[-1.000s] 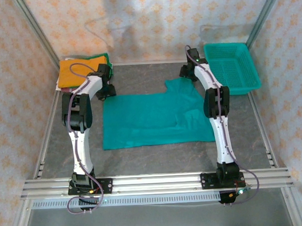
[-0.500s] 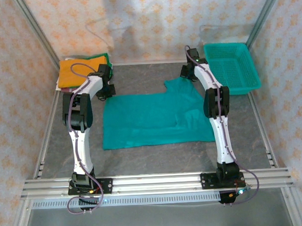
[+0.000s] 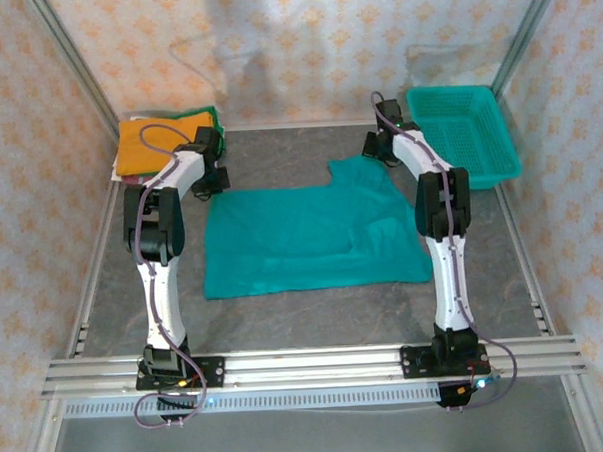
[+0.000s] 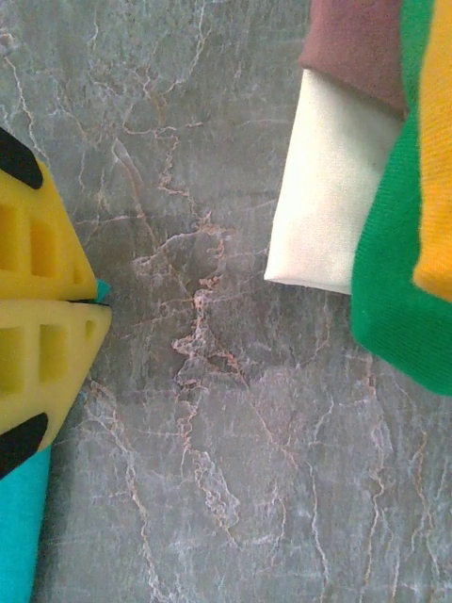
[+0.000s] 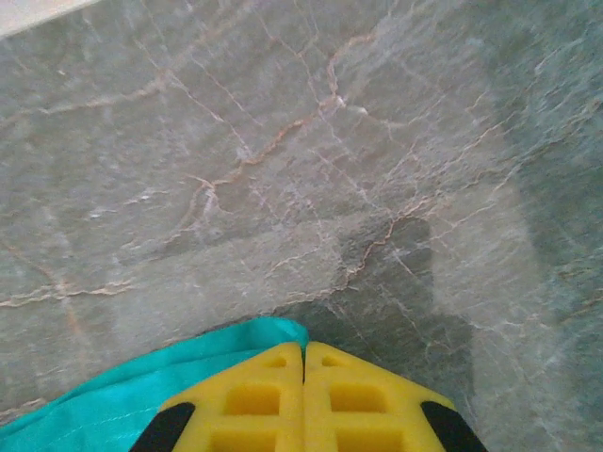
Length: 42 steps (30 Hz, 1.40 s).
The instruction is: Fold and stack the t-shirts
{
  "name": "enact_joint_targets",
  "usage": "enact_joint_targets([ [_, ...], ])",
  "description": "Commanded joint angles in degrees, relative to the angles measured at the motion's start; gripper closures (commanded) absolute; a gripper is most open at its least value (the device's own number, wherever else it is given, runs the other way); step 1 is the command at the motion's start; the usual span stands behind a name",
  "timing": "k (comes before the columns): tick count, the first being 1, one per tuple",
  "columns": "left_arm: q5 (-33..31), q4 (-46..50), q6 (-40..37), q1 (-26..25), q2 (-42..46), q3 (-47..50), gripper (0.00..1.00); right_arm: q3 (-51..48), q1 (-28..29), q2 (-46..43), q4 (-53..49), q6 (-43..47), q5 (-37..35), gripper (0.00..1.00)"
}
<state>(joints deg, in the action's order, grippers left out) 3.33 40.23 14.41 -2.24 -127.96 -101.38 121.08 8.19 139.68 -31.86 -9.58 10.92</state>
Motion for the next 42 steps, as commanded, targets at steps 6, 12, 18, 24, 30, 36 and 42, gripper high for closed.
enact_joint_targets([
  [6,-2.01,0.23,-3.16,-0.13,3.95,-2.59,1.0,-8.17,0.05,-10.6,12.26,0.45,-1.25,1.0],
  [12,-2.25,-0.81,-3.34,-0.29,7.35,0.45,1.0,-20.05,0.05,-19.68,21.66,-0.87,-1.24,1.0],
  [18,-4.61,-6.82,-3.78,-0.66,13.97,9.38,1.0,-32.77,0.12,-29.37,28.29,-2.25,-0.64,1.0],
  [24,-6.76,-10.16,-5.68,-0.71,15.25,12.66,1.0,-40.02,0.34,-34.75,34.18,-1.59,1.05,1.0],
  [30,-8.01,-13.96,-5.3,-1.35,17.3,17.41,1.0,-45.02,0.68,-38.33,36.93,-0.87,0.98,1.0],
  [36,-9.6,-15.95,-5.35,-1.54,18.19,22.89,1.0,-53.19,0.8,-43.48,40.69,-1.27,0.39,1.0],
  [42,-11.3,-15.95,-5.16,-1.61,21.56,24.64,1.0,-55.95,0.86,-45.91,41.15,0.12,-0.06,1.0],
])
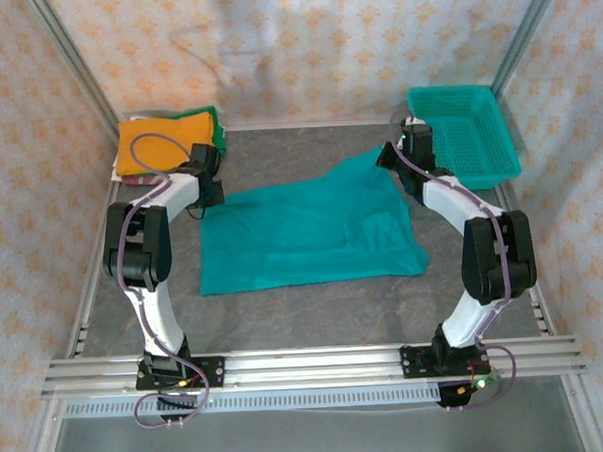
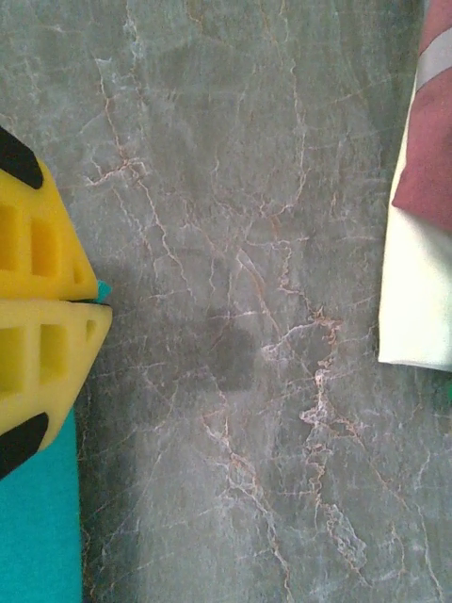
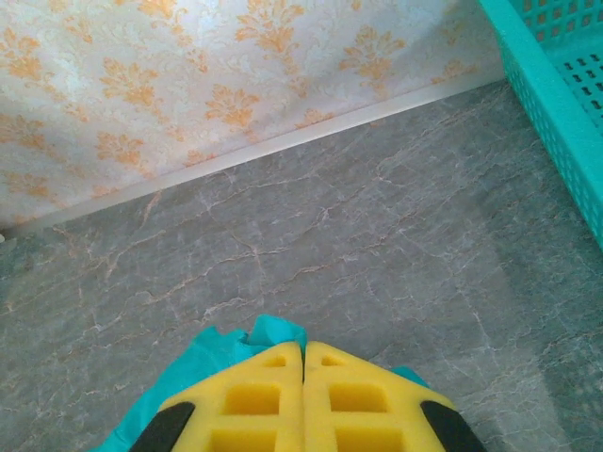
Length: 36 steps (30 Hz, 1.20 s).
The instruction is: Fold and stack the t-shirts
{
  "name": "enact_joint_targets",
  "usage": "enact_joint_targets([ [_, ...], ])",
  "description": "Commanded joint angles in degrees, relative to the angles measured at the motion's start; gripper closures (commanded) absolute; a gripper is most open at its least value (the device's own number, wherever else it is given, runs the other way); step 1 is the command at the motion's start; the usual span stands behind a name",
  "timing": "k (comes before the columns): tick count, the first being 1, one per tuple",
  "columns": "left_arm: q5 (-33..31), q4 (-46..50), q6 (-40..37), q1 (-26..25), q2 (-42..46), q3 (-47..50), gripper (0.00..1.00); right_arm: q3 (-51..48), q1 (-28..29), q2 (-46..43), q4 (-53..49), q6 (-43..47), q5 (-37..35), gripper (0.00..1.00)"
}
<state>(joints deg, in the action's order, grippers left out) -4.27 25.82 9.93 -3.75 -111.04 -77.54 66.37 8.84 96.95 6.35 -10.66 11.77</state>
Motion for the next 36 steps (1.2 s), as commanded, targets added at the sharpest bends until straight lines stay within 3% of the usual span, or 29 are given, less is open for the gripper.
enact_joint_targets([
  [1,-3.8,-1.54,-0.69,-0.12,5.44,1.27,1.0,-1.86,0.21,-4.07,3.1,1.27,-0.91,1.0],
  [17,-5.06,-1.39,1.21,-0.25,8.59,7.89,1.0,-12.97,0.19,-12.69,5.63,0.37,-1.59,1.0],
  [36,-8.57,0.3,4.28,-2.17,12.57,11.71,0.99,-16.44,0.21,-16.79,5.11,-0.33,-1.29,1.0],
])
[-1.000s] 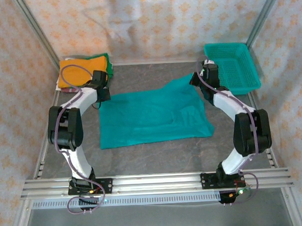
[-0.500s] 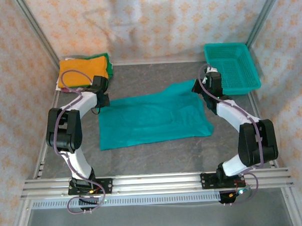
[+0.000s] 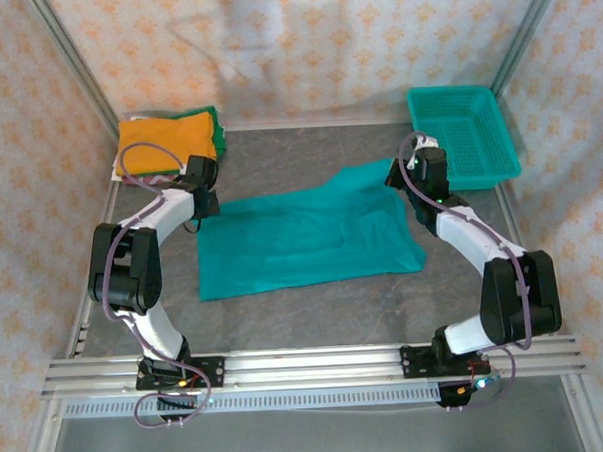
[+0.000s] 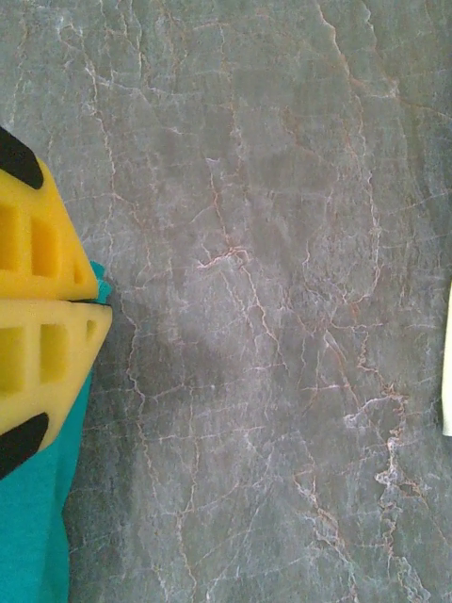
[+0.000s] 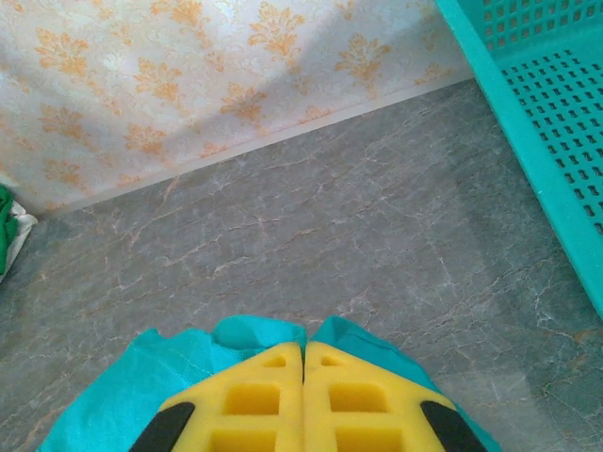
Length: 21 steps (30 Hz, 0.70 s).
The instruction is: Fold and stack the t-shirts
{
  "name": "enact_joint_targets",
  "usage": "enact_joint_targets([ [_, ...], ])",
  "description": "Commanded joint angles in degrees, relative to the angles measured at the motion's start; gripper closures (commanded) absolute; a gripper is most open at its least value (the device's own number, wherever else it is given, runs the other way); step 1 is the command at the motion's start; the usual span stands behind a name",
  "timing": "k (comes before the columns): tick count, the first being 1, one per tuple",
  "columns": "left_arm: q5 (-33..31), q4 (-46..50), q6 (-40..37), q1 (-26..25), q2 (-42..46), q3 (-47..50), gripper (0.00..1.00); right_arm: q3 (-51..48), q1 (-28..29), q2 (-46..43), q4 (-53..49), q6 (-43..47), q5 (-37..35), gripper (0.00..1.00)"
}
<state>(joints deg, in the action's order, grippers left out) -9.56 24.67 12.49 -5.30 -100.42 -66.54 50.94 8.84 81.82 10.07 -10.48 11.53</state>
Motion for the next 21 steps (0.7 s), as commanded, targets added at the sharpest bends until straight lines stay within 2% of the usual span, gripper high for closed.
enact_joint_targets([
  [1,-3.26,1.74,1.81,-0.72,1.95,0.79,0.99,-1.1,0.19,-1.64,1.28,-0.44,-0.97,1.0],
  [4,-4.32,2.52,2.5,-1.57,3.08,1.62,0.97,-1.92,0.17,-1.92,1.17,-0.42,-1.18,1.0],
  [9,-5.5,3.55,5.69,-3.23,8.09,6.14,0.83,-4.7,0.17,-5.98,-1.25,-1.46,-1.29,0.98],
  [11,-5.74,2.96,8.11,-3.9,12.71,10.57,0.75,-8.7,0.18,-10.07,-1.16,-3.23,-1.61,0.84],
  [14,-4.73,2.76,11.85,-4.1,19.48,16.31,0.66,-11.74,0.2,-16.78,-5.59,-5.12,-0.19,0.76],
  [16,-3.19,1.21,11.41,-4.06,22.74,19.31,0.59,-12.91,0.21,-20.52,-8.47,-5.66,-0.02,0.72],
  [19,-4.32,1.96,7.73,-4.02,22.27,17.04,0.59,-13.14,0.21,-23.58,-9.82,-5.22,1.2,0.68],
  [21,-3.09,3.5,5.13,-4.01,18.58,12.4,0.58,-12.49,0.18,-22.12,-8.42,-4.63,2.34,0.67],
])
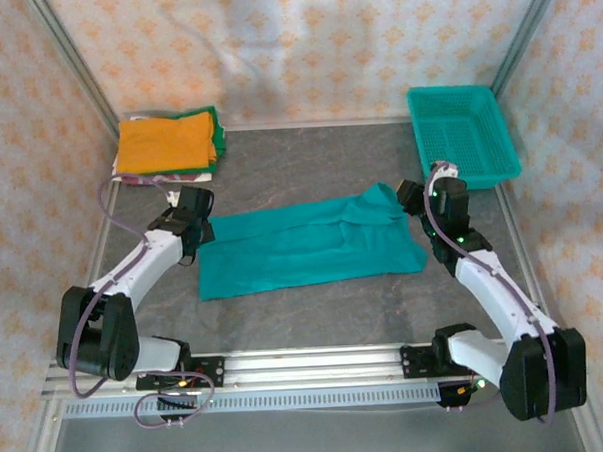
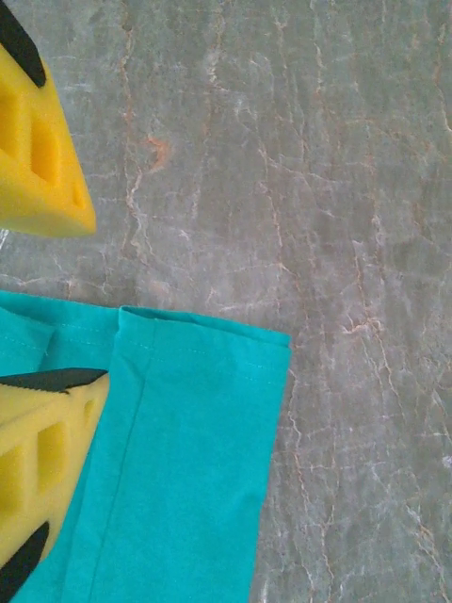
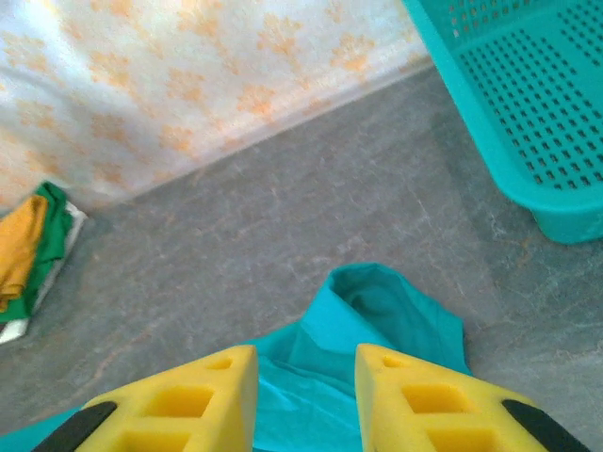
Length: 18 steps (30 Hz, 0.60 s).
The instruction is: Fold and stack the t-shirts
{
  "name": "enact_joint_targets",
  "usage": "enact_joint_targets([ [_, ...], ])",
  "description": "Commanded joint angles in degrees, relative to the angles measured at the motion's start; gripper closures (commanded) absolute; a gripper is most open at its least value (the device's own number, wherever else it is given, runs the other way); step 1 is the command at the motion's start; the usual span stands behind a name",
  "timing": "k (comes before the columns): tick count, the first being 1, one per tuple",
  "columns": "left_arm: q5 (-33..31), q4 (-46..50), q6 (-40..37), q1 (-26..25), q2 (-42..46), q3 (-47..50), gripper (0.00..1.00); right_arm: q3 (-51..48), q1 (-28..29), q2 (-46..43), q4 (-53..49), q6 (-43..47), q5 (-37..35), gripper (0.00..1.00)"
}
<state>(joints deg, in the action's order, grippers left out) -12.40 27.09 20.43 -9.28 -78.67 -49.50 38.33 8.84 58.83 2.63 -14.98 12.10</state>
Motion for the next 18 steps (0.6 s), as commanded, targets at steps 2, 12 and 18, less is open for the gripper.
enact_joint_targets([
  [2,2.54,0.96,-4.93,-0.12,-7.39,-8.82,0.58,2.81,0.27,4.79,-1.04,0.15,4.19,0.67],
  [12,8.75,-0.3,-5.22,-2.99,-20.85,-18.08,0.55,27.65,7.17,33.1,-18.03,3.88,4.51,0.59],
  [18,9.79,-0.84,-3.9,-4.02,-19.89,-14.47,0.55,40.09,9.51,45.66,-29.8,5.71,3.11,0.52],
])
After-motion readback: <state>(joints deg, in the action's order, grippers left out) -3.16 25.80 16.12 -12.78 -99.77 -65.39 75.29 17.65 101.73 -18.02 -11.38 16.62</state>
